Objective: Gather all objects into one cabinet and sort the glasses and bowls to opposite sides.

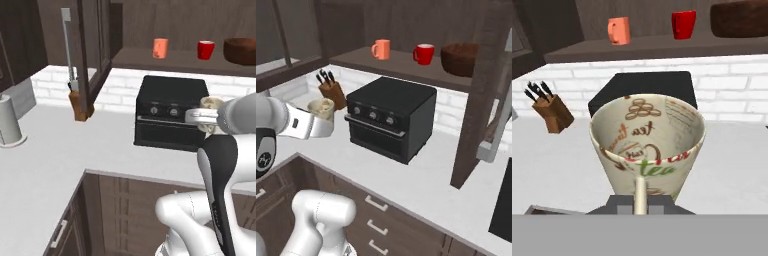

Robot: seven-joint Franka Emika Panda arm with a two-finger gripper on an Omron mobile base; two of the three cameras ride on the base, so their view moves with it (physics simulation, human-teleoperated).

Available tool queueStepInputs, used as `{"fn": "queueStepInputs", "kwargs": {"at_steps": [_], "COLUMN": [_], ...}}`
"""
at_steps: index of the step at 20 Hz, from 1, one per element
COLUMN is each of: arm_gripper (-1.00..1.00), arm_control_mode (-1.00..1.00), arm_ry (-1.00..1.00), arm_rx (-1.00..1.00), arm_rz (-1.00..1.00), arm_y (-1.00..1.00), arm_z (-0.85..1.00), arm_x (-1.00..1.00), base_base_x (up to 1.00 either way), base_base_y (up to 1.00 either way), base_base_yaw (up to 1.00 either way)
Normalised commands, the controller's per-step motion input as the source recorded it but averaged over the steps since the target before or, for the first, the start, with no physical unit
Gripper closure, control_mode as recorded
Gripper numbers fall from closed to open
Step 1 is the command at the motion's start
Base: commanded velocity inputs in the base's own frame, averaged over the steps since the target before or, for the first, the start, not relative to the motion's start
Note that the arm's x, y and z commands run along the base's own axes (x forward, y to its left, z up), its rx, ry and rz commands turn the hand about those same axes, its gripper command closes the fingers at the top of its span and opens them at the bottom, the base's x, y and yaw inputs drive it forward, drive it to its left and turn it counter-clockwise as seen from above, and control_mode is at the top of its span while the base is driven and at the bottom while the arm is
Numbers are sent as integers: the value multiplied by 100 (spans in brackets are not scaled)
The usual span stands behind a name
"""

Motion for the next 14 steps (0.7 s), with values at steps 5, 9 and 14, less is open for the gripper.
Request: {"fn": "queueStepInputs", "kwargs": {"at_steps": [5, 9, 14], "arm_gripper": [100, 100, 100], "arm_control_mode": [100, 100, 100], "arm_ry": [0, 0, 0], "arm_rx": [0, 0, 0], "arm_rz": [0, 0, 0], "arm_y": [0, 0, 0], "arm_z": [0, 0, 0], "arm_x": [0, 0, 0], "base_base_x": [52, 31, 36], "base_base_y": [36, 36, 19], "base_base_yaw": [-42, -34, -19]}}
